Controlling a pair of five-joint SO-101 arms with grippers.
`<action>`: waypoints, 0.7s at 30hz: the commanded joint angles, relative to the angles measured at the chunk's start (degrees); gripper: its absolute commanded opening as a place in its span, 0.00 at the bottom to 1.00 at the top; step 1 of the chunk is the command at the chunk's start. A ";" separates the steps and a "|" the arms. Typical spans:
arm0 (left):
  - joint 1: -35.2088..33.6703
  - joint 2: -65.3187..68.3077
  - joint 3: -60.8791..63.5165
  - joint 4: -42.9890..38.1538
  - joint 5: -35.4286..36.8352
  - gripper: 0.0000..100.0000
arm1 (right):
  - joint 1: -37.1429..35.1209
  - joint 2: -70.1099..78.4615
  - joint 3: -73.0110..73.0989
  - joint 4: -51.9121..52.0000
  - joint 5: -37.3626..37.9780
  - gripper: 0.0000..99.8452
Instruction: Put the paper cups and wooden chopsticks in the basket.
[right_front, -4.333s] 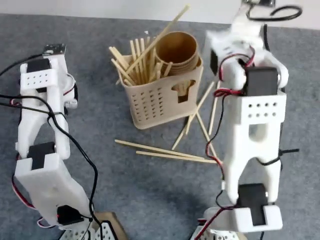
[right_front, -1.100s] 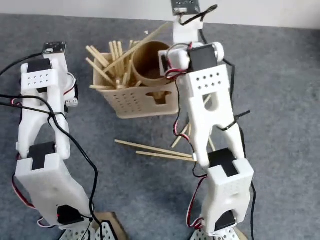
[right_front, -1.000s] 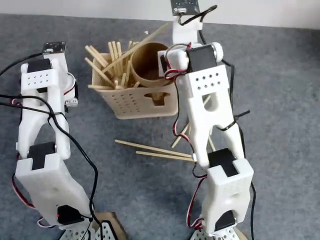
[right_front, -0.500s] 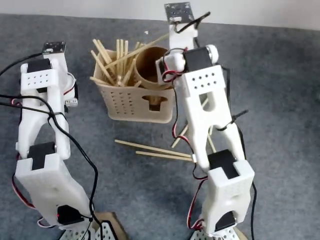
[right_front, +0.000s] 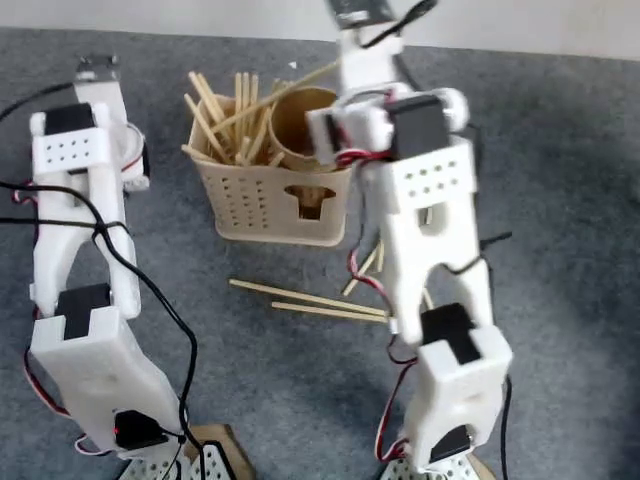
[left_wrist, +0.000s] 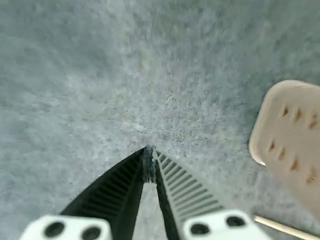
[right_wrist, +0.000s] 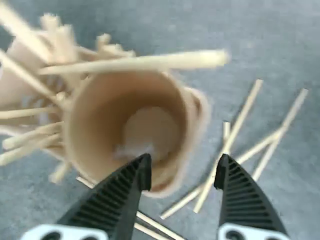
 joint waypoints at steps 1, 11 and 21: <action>-0.13 -2.07 -13.14 8.97 0.18 0.03 | 4.18 -7.60 5.32 2.59 0.79 0.21; -0.92 -13.58 -23.78 15.82 0.09 0.03 | 7.52 -32.57 32.04 2.42 7.47 0.21; 1.45 -49.45 11.56 15.03 -4.48 0.03 | 14.73 -52.53 64.75 -3.82 15.65 0.21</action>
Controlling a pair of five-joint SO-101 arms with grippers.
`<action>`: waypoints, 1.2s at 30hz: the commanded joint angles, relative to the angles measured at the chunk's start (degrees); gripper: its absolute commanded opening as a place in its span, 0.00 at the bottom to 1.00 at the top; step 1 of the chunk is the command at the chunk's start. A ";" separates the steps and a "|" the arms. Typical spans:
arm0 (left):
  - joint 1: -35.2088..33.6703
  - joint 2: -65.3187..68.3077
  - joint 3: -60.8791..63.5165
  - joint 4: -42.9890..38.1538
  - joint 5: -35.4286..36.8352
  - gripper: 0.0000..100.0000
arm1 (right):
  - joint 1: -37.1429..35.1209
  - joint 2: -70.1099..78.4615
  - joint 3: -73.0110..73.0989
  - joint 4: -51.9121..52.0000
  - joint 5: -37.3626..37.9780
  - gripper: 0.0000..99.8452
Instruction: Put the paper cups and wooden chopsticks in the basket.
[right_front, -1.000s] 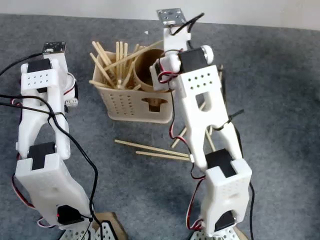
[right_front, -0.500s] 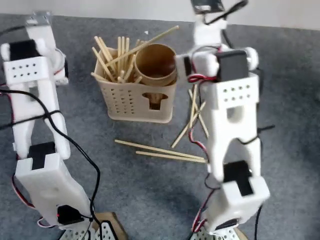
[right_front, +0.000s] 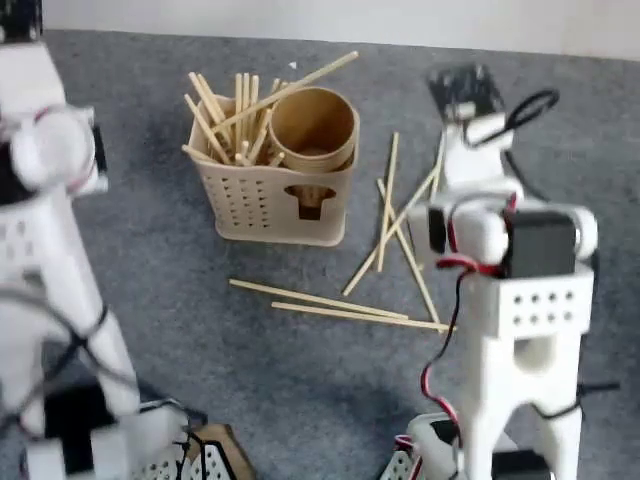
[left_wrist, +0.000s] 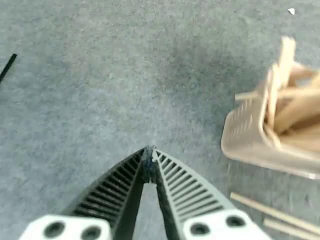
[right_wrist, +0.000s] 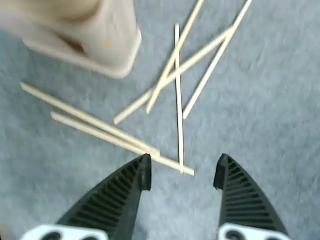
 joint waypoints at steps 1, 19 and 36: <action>2.24 -14.46 17.10 -1.58 -3.16 0.03 | 3.12 -7.25 12.35 -6.11 1.76 0.21; 0.57 -47.43 85.32 -37.89 -9.14 0.03 | 3.47 3.47 37.67 -39.16 2.11 0.21; 0.57 -47.69 89.27 -40.09 -9.14 0.03 | 0.04 25.36 37.41 -55.16 10.99 0.35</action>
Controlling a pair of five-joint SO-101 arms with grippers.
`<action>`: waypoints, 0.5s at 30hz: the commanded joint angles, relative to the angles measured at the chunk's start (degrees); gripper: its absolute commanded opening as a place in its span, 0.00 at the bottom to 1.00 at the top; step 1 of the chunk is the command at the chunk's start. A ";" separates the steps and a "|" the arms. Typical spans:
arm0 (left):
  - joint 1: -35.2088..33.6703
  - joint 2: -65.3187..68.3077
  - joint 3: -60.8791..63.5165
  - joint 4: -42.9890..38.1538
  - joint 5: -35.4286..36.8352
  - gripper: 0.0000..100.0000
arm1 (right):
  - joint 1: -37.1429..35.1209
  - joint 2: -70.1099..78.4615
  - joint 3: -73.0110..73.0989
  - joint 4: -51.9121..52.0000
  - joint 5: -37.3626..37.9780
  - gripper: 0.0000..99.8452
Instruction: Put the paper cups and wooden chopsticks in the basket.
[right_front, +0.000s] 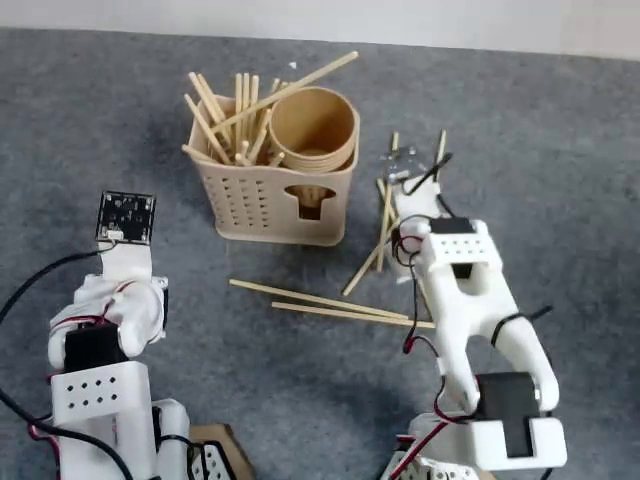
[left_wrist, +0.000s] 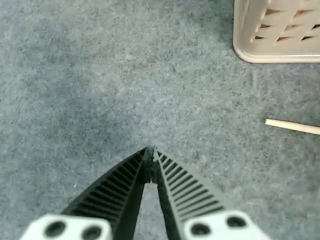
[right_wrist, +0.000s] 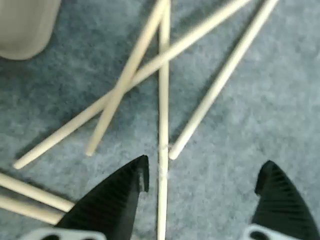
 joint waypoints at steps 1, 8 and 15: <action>-0.48 -0.84 -0.31 -0.97 0.62 0.03 | -0.84 1.54 -0.40 -2.68 1.76 0.35; -0.48 -0.84 -0.31 -0.97 0.70 0.03 | -0.84 9.63 -0.40 -9.19 1.32 0.35; -0.48 -0.84 -0.31 -0.97 0.70 0.03 | -0.66 11.82 -0.48 -9.36 -0.79 0.12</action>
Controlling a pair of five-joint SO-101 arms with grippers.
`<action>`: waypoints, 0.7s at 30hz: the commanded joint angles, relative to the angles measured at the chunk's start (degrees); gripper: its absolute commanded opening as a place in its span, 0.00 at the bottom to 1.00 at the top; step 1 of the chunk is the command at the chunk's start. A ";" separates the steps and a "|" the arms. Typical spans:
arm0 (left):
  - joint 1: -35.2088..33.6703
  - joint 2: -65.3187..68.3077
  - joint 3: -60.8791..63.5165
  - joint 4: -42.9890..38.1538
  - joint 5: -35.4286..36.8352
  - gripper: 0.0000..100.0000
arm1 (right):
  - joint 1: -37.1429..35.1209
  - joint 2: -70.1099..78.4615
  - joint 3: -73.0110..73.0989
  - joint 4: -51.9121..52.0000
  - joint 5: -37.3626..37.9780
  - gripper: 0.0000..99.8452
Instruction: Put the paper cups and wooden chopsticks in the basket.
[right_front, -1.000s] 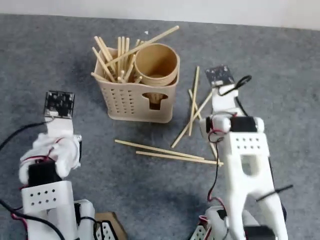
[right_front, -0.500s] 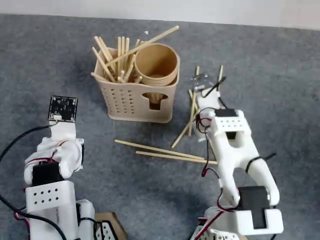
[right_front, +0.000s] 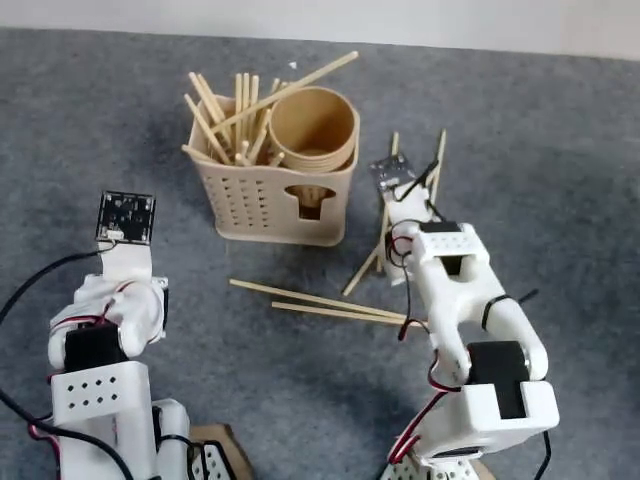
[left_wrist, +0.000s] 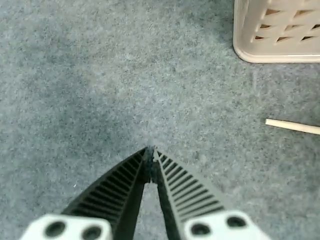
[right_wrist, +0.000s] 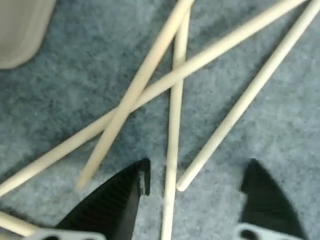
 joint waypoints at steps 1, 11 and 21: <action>-0.48 -0.84 -0.31 -0.97 0.70 0.03 | -0.31 0.66 -0.31 -1.19 -3.60 0.08; -0.48 -0.84 -0.31 -0.88 0.70 0.03 | 3.47 0.48 -1.36 -0.75 -6.24 0.01; -0.48 -0.84 -0.22 -0.97 0.70 0.03 | 12.53 -8.31 -21.67 16.84 -12.66 0.01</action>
